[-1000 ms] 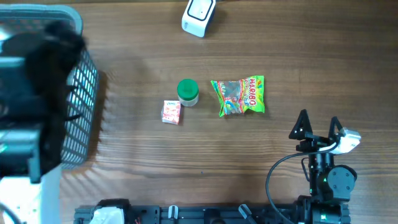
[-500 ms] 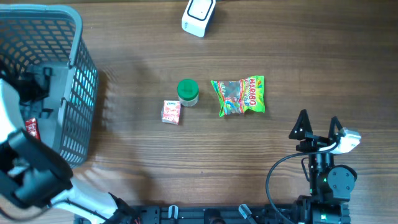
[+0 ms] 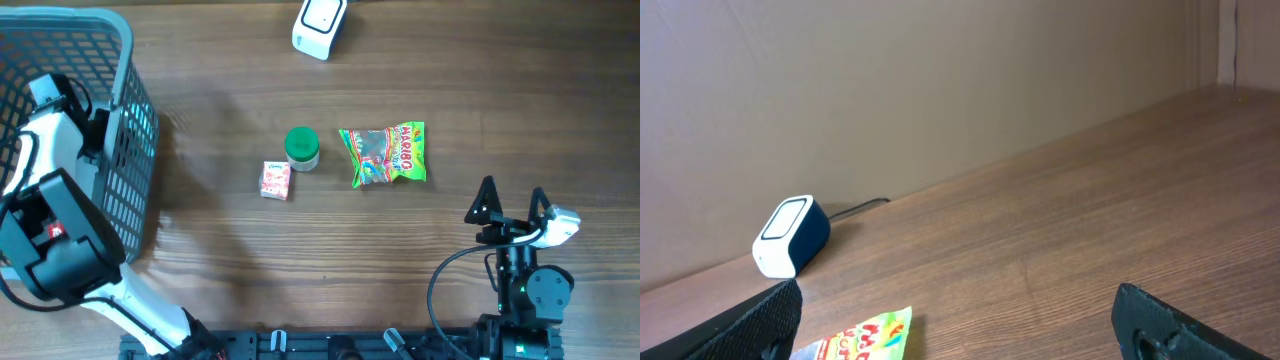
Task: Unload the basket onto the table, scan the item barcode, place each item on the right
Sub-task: 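Reach into the basket and grasp the mint-green wipes pack, then carry the wipes pack out and drop it beside the Haribo bag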
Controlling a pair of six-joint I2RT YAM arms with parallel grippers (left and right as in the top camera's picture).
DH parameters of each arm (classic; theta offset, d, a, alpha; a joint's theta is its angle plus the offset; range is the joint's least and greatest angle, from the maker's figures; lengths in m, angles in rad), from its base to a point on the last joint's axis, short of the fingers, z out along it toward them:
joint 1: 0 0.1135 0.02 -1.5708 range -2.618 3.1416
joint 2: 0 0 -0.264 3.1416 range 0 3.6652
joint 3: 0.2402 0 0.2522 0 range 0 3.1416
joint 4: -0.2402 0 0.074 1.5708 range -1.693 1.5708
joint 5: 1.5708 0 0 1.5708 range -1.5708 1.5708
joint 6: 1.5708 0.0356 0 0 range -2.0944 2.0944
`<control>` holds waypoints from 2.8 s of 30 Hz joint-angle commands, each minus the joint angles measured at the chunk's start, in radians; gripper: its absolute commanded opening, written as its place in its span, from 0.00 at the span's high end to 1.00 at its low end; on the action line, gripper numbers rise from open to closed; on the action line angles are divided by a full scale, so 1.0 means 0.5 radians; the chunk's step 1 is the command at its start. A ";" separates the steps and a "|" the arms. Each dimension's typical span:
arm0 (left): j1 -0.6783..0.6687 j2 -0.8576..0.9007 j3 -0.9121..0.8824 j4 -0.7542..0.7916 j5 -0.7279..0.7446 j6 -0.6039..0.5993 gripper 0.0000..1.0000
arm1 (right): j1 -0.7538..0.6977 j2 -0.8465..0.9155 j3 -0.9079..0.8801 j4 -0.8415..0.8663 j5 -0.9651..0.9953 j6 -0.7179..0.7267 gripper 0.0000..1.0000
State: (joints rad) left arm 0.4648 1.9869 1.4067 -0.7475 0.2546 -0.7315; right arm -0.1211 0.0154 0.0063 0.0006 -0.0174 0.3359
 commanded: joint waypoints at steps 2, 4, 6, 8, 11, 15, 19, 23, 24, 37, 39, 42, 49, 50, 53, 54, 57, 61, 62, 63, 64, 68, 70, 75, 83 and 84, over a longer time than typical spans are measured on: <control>0.089 -0.113 -0.109 -0.139 -0.179 0.013 0.96 | -0.002 -0.016 -0.002 0.010 0.021 -0.021 0.00; 0.175 -0.403 -0.102 -0.163 -0.179 0.014 0.96 | -0.002 -0.016 -0.002 0.010 0.021 -0.021 0.00; 0.315 -0.903 -0.025 -0.204 -0.175 0.012 0.96 | -0.002 -0.016 -0.002 0.010 0.020 -0.022 0.00; 0.369 -1.225 0.017 -0.205 -0.169 -0.011 0.96 | -0.002 -0.016 -0.002 0.010 0.021 -0.021 0.00; 0.343 -1.814 0.018 -0.223 -0.161 -0.187 0.96 | -0.002 -0.016 -0.002 0.010 0.021 -0.022 0.00; -0.137 -2.193 0.013 -0.265 0.061 -0.188 0.96 | -0.002 -0.016 -0.002 0.010 0.021 -0.022 0.00; -1.023 -1.910 -0.098 -0.125 0.065 0.022 0.96 | -0.002 -0.016 -0.002 0.010 0.021 -0.022 0.00; -1.666 -1.279 -0.110 0.057 0.012 0.158 0.96 | -0.002 -0.016 -0.002 0.010 0.021 -0.023 0.00; -1.787 -1.113 -0.110 0.112 0.012 0.163 0.96 | -0.002 -0.016 -0.002 0.010 0.021 -0.021 0.00; -2.586 -0.121 -0.110 0.369 0.021 0.192 0.96 | -0.002 -0.016 -0.002 0.010 0.021 -0.021 0.00; -2.644 -0.082 -0.110 0.403 0.022 0.192 0.96 | -0.002 -0.016 -0.002 0.010 0.021 -0.021 0.00; -2.689 0.000 -0.110 0.544 0.068 0.189 0.96 | -0.002 -0.016 -0.002 0.010 0.021 -0.021 0.00; -2.588 0.105 -0.110 0.638 0.065 0.078 0.95 | -0.002 -0.016 -0.002 0.010 0.020 -0.022 0.00; -2.547 0.105 -0.110 0.637 0.066 0.078 0.95 | -0.002 -0.016 -0.002 0.010 0.020 -0.021 0.00; -2.380 0.105 -0.110 0.636 0.065 0.079 0.90 | -0.002 -0.016 -0.002 0.010 0.021 -0.021 0.00; -2.370 0.105 -0.110 0.636 0.065 0.079 0.88 | -0.002 -0.016 -0.002 0.010 0.021 -0.022 0.00; -2.396 0.099 -0.109 0.635 0.074 0.079 0.56 | -0.002 -0.016 -0.002 0.010 0.021 -0.021 0.00; -2.464 -0.024 -0.107 0.626 0.040 0.089 0.27 | -0.002 -0.016 -0.002 0.010 0.021 -0.021 0.00; -2.455 -0.105 -0.097 0.614 -0.030 0.089 0.16 | -0.002 -0.016 -0.002 0.010 0.021 -0.021 0.00; -2.439 -0.219 -0.068 0.557 -0.098 0.114 0.08 | -0.002 -0.016 -0.002 0.010 0.020 -0.021 0.00; -2.428 -0.304 -0.037 0.510 -0.131 0.172 0.02 | -0.002 -0.016 -0.002 0.010 0.021 -0.022 0.00; -2.325 -0.800 0.265 0.084 -0.732 0.283 0.00 | -0.002 -0.016 -0.002 0.010 0.021 -0.021 0.00; -2.207 -1.017 0.420 -0.060 -0.981 0.320 0.00 | -0.002 -0.016 -0.002 0.010 0.021 -0.021 0.00; -1.263 -1.488 0.516 -0.603 -1.237 0.155 0.00 | -0.002 -0.016 -0.002 0.010 0.020 -0.021 0.00; 0.391 -1.368 -0.069 -0.752 -0.764 -0.140 0.01 | -0.002 -0.016 -0.002 0.010 0.020 -0.021 0.00; 0.450 -1.356 -0.227 -0.655 -0.764 -0.139 0.02 | -0.002 -0.016 -0.002 0.010 0.021 -0.021 0.00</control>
State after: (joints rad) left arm 0.5838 1.2804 1.4837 -1.1580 -0.1829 -0.7788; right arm -0.1211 0.0154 0.0063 0.0010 -0.0174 0.3359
